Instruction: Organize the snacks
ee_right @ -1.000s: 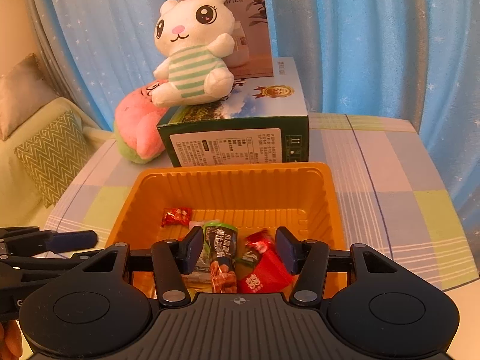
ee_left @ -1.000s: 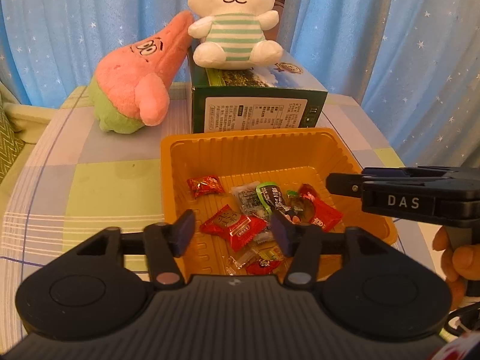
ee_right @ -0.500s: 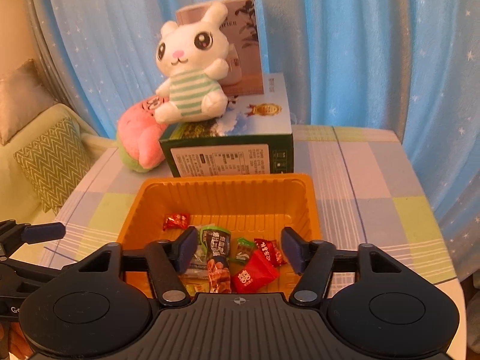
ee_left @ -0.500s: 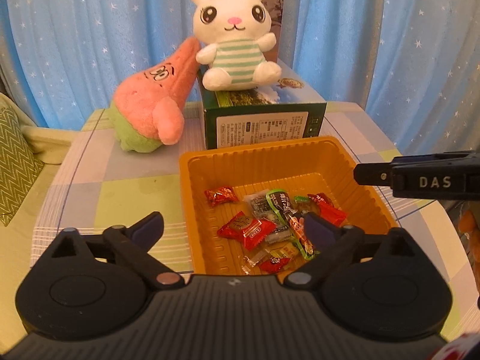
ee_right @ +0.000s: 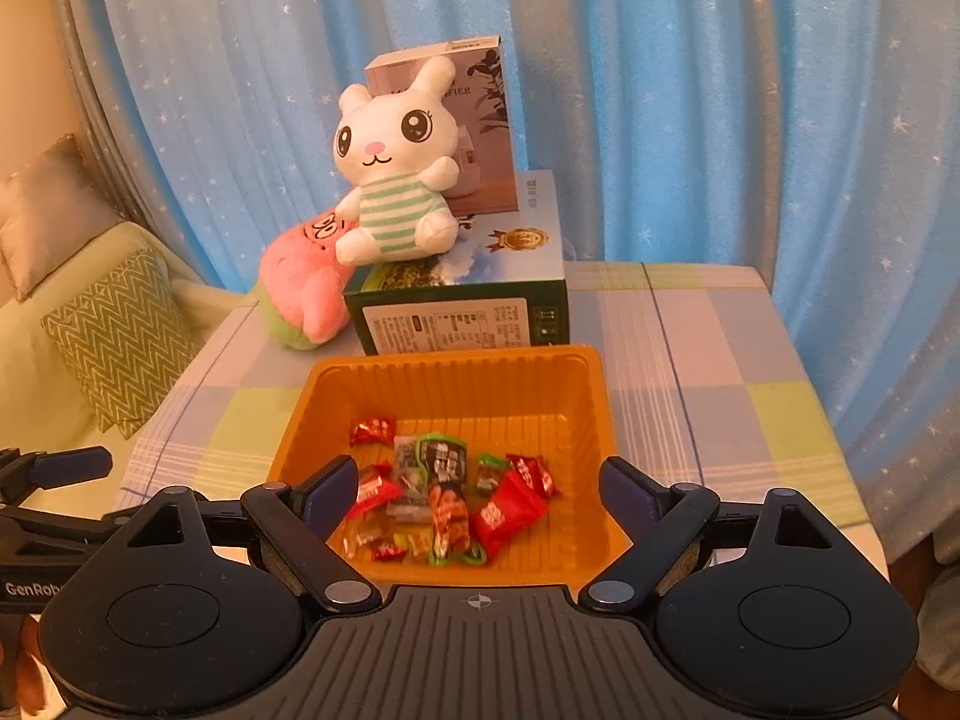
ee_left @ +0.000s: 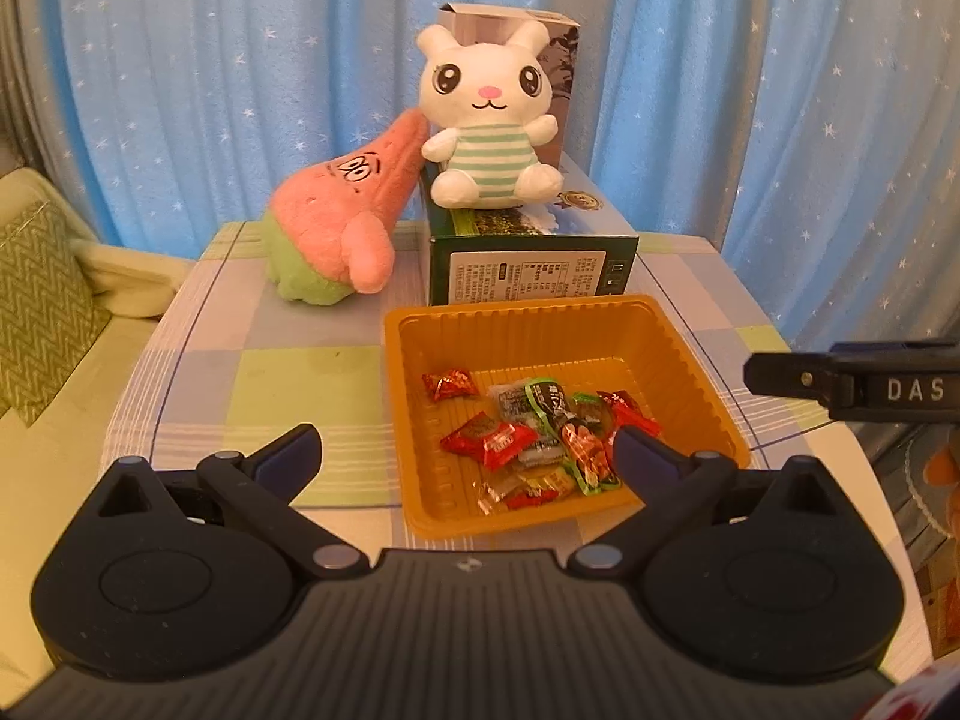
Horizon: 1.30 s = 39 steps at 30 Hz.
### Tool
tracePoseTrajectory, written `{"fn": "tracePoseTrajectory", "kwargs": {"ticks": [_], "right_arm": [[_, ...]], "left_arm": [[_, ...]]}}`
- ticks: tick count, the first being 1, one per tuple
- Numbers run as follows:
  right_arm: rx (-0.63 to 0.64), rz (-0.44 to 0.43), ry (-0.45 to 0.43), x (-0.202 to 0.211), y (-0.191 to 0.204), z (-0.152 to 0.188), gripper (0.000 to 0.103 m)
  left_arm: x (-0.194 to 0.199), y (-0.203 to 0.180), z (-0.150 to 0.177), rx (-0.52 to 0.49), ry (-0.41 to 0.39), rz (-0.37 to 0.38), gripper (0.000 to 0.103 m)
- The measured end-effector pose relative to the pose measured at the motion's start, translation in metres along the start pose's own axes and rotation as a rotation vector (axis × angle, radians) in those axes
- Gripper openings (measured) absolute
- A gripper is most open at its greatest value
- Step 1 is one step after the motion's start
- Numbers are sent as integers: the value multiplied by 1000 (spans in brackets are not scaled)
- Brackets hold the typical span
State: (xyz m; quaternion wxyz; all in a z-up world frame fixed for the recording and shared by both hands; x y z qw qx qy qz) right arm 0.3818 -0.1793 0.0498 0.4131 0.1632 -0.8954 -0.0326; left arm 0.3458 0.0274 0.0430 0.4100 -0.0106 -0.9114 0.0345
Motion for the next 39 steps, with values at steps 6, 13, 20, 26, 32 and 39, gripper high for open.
{"fn": "tracePoseTrajectory", "kwargs": {"ticks": [6, 13, 20, 26, 32, 39], "right_arm": [[-13, 10, 10, 32, 4, 20, 87], [-23, 8, -16, 78, 13, 50, 87], [-50, 6, -68, 129, 17, 86, 87], [-63, 20, -115, 170, 19, 120, 87], [-56, 44, -142, 200, 26, 149, 87], [-67, 36, -140, 222, 34, 181, 87]], "left_arm": [[35, -9, 17, -1, -31, -22, 102], [83, -24, 44, 7, -73, -31, 102], [128, -28, 81, 57, -82, -33, 102], [159, -26, 114, 77, -97, -54, 102], [180, -24, 140, 87, -84, -53, 102], [200, -26, 162, 82, -78, -40, 103]]}}
Point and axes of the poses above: each gripper's, at about its wrist camera, not at the fingertips, and x roughly against the way its jaws point, y to its left, z to its underside, the point moved 3 cm from there along -x, roughly the way its jaws point, and after that the axes turned 4 degrees about y, right-handed, at the moved point
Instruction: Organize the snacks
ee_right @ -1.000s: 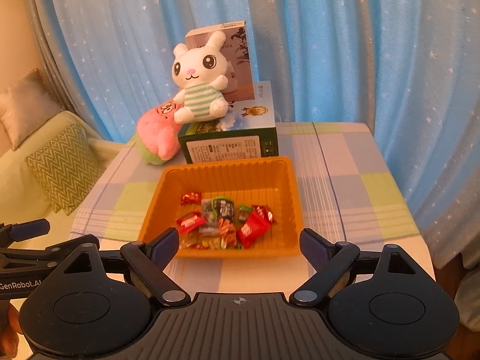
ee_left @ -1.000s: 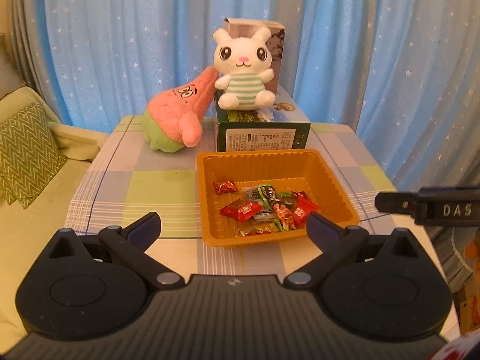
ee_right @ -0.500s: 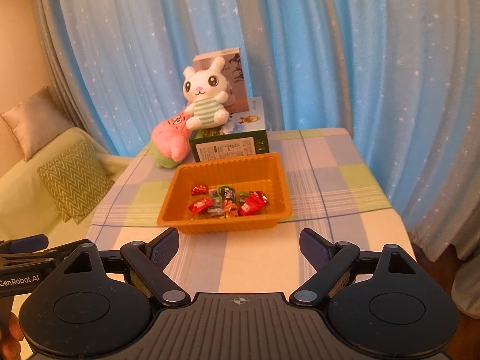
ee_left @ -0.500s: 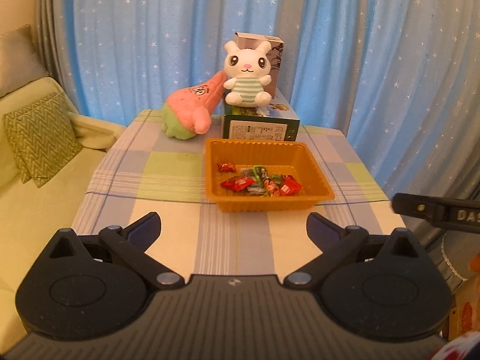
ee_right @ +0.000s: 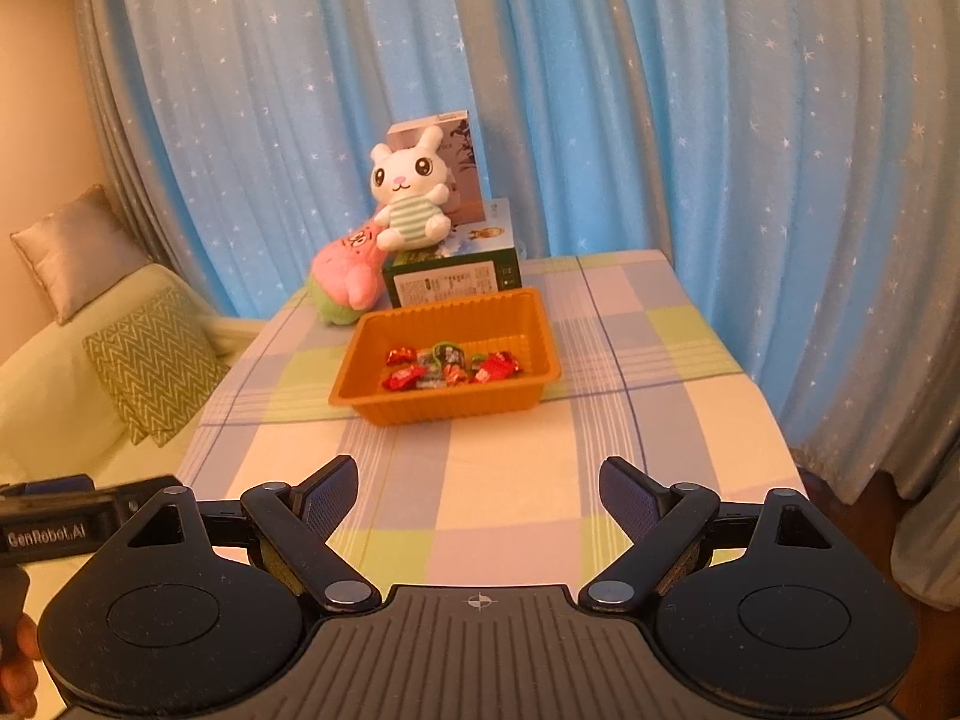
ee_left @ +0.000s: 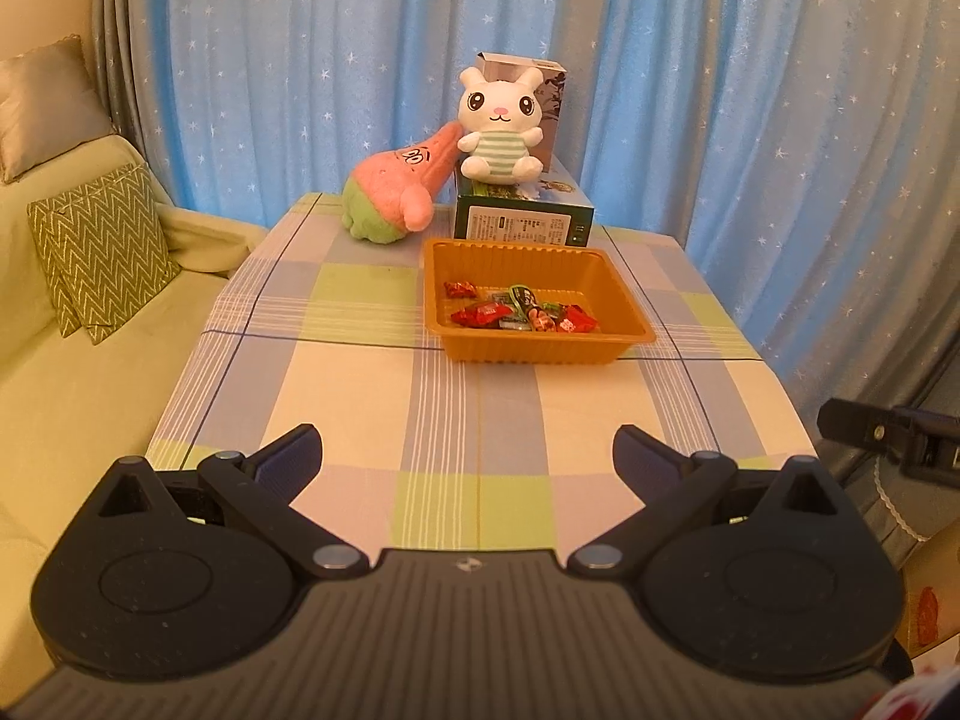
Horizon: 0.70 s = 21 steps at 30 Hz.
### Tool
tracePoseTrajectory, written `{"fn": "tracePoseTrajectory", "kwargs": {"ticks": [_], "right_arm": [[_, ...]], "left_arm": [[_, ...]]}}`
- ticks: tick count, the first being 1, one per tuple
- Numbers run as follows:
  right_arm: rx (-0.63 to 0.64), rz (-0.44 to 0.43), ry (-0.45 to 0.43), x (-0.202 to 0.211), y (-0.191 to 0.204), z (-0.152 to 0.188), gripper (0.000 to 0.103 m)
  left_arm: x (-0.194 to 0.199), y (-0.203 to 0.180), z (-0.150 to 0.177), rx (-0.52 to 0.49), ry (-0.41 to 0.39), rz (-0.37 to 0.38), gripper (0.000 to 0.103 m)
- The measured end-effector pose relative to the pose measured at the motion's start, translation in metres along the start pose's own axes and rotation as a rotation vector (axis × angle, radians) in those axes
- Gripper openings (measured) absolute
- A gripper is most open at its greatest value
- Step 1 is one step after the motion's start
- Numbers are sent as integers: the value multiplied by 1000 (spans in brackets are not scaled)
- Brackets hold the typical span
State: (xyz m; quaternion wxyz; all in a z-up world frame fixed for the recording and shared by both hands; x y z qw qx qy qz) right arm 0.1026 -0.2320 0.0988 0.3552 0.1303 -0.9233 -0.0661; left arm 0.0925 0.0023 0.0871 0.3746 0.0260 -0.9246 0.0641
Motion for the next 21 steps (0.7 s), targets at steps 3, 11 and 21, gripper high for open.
{"fn": "tracePoseTrajectory", "kwargs": {"ticks": [3, 11, 21], "right_arm": [[9, 5, -5, 11, 3, 11, 87], [14, -15, -6, 29, 12, 29, 87], [11, -3, 13, 37, 16, 49, 87]], "left_arm": [[8, -2, 7, -14, -7, -4, 103], [23, -3, 24, -29, -9, -4, 103], [38, 9, 43, -24, 0, -28, 103]]}}
Point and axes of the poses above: each gripper's, at about its wrist camera, not at the fingertips, and x roughly against the way its jaws point, y to its left, z to its underside, the point moved 3 cm from there along -x, roughly the way its jaws point, and after that the axes turned 4 degrees about y, right-handed, at the moved point
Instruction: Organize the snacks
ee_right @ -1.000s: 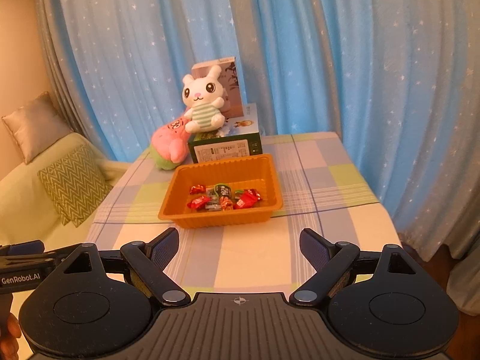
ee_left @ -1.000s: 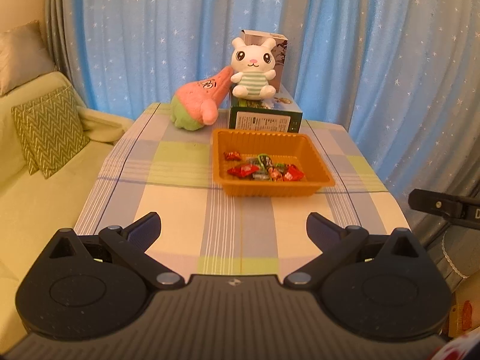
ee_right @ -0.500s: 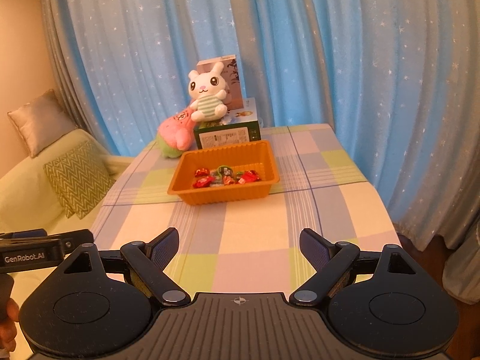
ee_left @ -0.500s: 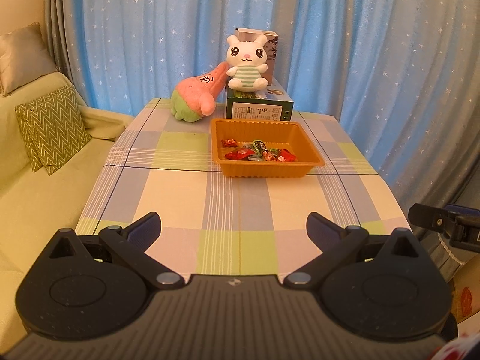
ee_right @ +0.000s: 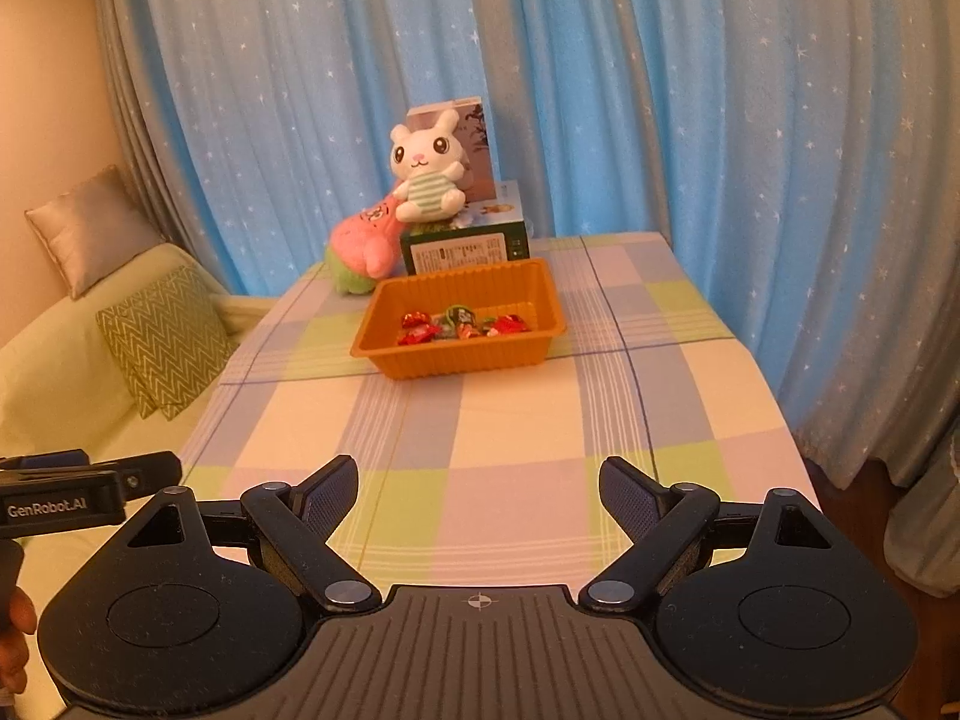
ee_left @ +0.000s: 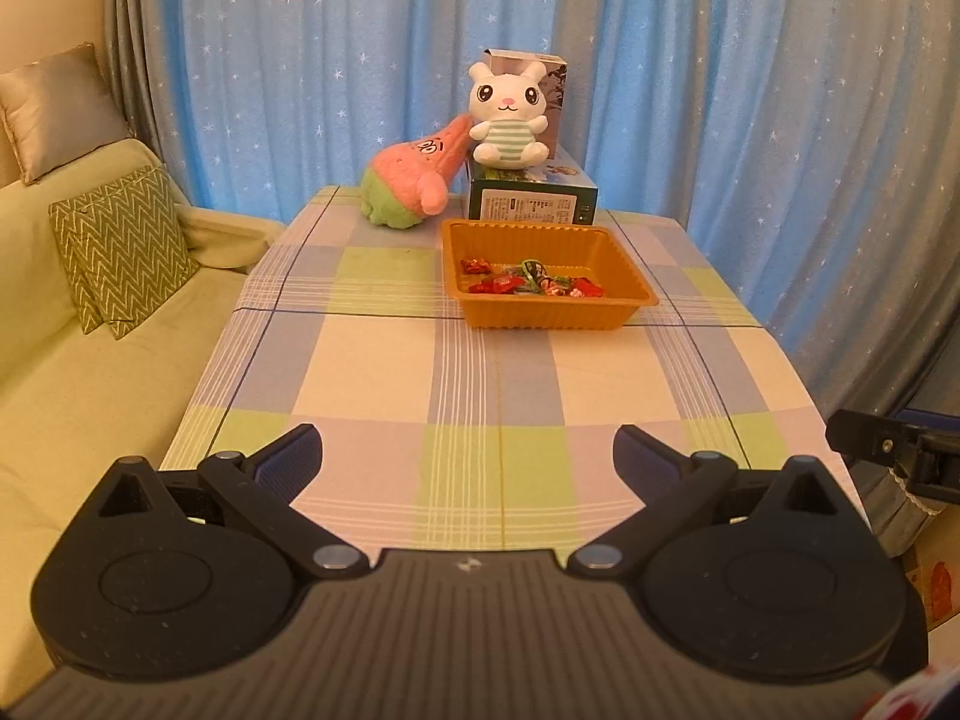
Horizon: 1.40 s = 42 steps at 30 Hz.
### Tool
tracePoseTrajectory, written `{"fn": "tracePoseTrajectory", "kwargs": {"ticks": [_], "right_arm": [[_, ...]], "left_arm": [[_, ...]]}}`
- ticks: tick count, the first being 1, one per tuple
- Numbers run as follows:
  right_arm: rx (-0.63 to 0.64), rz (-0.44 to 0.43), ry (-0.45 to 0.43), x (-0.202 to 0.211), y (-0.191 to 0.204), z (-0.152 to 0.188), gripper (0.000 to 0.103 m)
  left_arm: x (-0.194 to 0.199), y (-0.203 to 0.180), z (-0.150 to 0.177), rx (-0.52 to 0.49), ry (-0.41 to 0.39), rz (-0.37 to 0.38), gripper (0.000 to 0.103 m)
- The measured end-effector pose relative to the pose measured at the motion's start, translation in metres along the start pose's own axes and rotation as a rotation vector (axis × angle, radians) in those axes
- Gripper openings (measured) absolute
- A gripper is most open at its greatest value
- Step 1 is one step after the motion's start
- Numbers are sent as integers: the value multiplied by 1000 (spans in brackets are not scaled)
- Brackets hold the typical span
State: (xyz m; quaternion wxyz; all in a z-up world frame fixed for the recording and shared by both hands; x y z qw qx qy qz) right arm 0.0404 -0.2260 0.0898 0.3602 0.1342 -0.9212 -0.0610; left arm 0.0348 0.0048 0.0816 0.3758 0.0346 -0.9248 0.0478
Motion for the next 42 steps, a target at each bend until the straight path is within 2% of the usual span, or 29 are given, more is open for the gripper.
{"fn": "tracePoseTrajectory", "kwargs": {"ticks": [12, 42], "right_arm": [[4, 3, 29, 5, 2, 22, 87], [-9, 10, 10, 8, 0, 15, 87]], "left_arm": [[5, 1, 15, -9, 16, 3, 103], [4, -3, 10, -18, 7, 12, 103]]}}
Point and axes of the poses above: each gripper's, at about its wrist camera, not at the fingertips, and x roughly against the way its jaws point, y to its left, z to its underside, the point moved 3 cm from there along -x, roughly the way its jaws point, and after that the axes turned 4 degrees about y, right-handed, at the moved point
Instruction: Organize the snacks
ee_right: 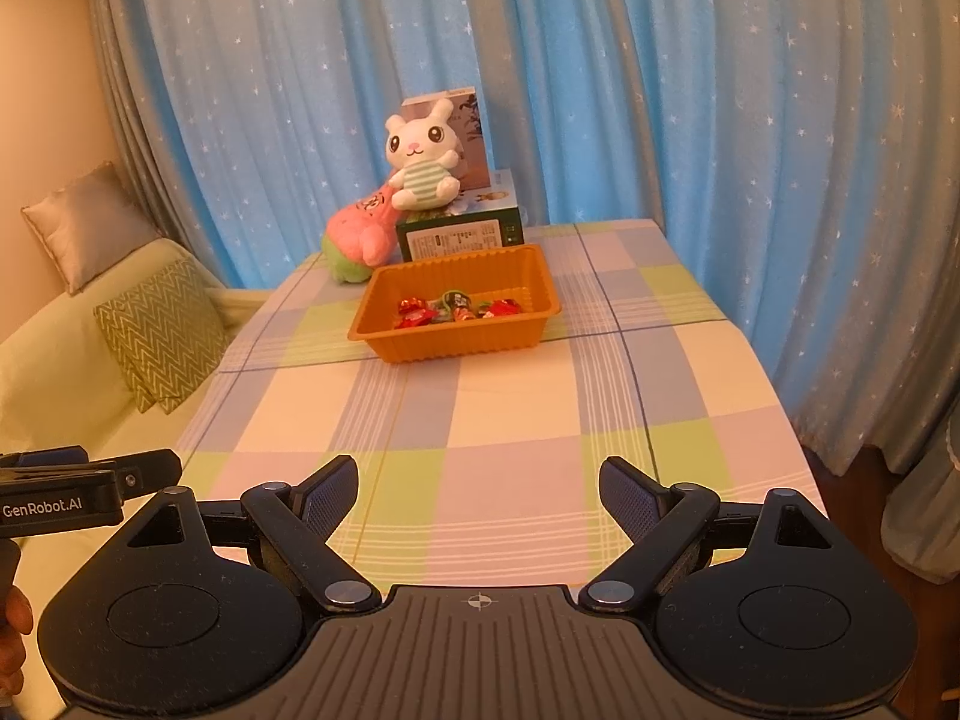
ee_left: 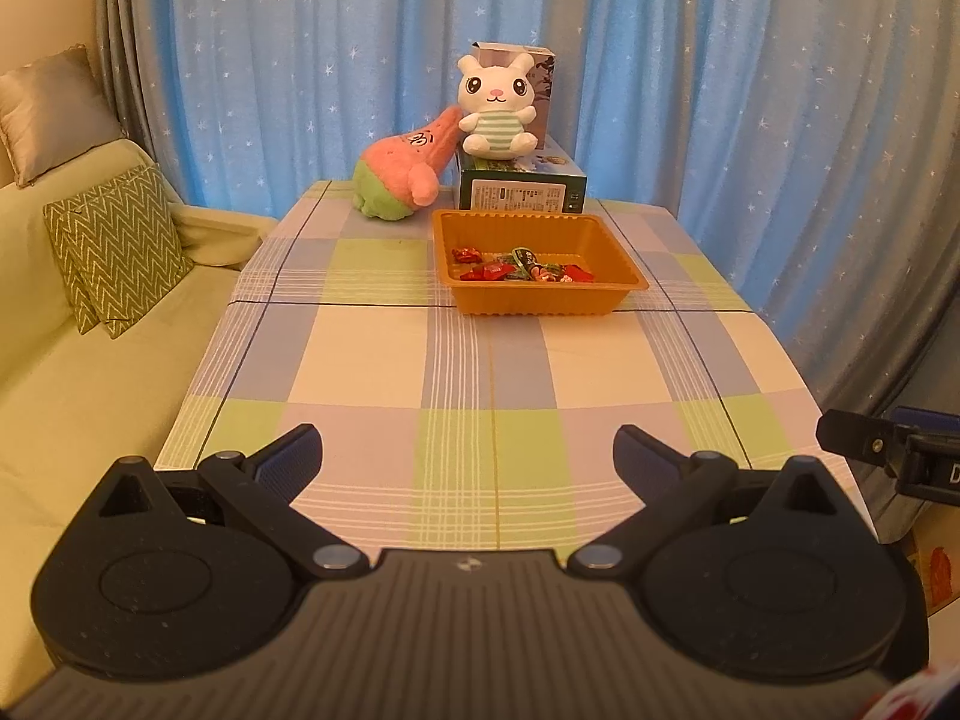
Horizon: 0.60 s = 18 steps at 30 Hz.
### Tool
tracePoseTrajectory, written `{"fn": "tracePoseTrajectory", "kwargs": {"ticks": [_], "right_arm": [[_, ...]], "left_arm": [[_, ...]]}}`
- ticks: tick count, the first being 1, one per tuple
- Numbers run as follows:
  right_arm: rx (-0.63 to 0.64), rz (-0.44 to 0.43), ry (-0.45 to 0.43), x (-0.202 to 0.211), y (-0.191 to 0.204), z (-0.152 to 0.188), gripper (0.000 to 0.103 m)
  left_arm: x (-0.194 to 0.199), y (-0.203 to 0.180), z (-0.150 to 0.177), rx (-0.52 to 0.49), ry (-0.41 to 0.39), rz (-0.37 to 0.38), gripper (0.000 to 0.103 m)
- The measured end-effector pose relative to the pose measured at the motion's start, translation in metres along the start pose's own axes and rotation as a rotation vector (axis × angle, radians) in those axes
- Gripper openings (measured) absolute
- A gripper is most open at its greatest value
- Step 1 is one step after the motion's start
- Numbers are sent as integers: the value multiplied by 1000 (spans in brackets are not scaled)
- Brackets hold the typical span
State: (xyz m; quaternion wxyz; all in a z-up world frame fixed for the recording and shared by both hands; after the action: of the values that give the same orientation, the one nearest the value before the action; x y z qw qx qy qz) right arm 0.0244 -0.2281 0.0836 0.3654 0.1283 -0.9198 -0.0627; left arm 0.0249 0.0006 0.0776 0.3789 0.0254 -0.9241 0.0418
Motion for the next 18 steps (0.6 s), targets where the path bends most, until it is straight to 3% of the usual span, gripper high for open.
{"fn": "tracePoseTrajectory", "kwargs": {"ticks": [18], "right_arm": [[5, 4, -3, 1, 0, -2, 87]], "left_arm": [[0, -1, -3, -3, 0, 4, 103]]}}
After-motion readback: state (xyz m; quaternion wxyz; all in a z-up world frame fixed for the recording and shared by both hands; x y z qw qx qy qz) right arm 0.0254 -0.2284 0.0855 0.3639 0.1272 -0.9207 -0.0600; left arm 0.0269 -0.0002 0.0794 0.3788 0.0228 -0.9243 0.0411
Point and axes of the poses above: each gripper's, at about its wrist camera, not at the fingertips, and x roughly against the way its jaws point, y to its left, z to its underside, the point moved 3 cm from there along -x, roughly the way its jaws point, and after that the axes turned 4 degrees about y, right-handed, at the moved point
